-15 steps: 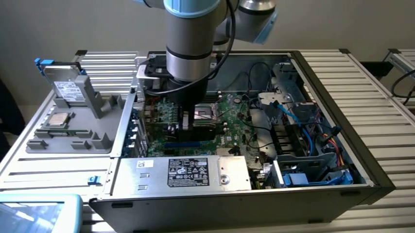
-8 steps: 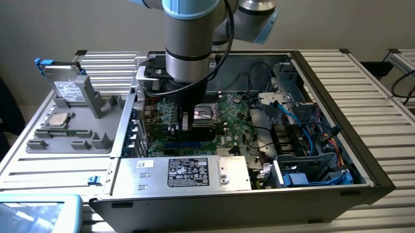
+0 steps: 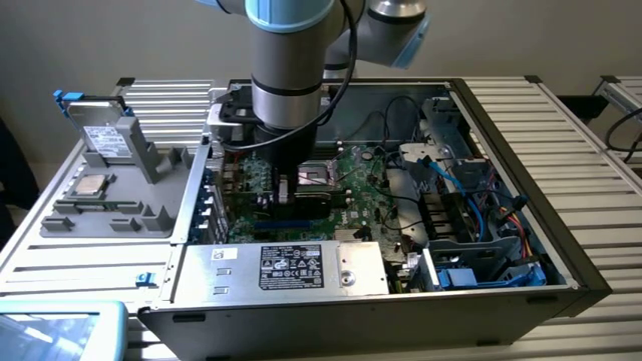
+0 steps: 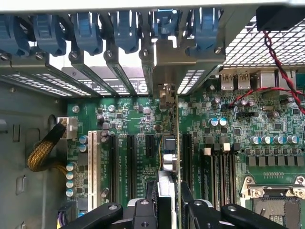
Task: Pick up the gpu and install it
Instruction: 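Insert the gpu into the slot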
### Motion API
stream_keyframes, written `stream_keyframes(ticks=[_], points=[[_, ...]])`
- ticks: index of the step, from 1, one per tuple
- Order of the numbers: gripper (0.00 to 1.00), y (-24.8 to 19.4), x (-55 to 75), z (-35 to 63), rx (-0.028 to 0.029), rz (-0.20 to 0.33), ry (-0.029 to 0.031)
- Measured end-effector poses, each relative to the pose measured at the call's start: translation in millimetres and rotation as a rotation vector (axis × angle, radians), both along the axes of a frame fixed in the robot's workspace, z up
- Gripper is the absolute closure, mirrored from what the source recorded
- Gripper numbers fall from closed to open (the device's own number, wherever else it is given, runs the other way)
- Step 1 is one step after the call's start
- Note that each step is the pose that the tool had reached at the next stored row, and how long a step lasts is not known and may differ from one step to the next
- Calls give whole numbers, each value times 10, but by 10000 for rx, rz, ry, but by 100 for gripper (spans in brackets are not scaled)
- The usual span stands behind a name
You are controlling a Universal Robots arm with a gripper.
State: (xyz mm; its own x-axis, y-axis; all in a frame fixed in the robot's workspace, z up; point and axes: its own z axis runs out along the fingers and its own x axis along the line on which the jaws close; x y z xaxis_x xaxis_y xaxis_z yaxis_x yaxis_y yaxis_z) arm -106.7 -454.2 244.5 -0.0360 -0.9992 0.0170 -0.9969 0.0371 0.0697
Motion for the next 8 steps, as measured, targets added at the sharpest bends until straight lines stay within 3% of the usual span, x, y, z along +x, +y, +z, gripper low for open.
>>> stream_keyframes(ticks=[5,8], points=[[71,-1,-28,-12,20,0,-57],[71,-1,-40,-14,56,1,-57]])
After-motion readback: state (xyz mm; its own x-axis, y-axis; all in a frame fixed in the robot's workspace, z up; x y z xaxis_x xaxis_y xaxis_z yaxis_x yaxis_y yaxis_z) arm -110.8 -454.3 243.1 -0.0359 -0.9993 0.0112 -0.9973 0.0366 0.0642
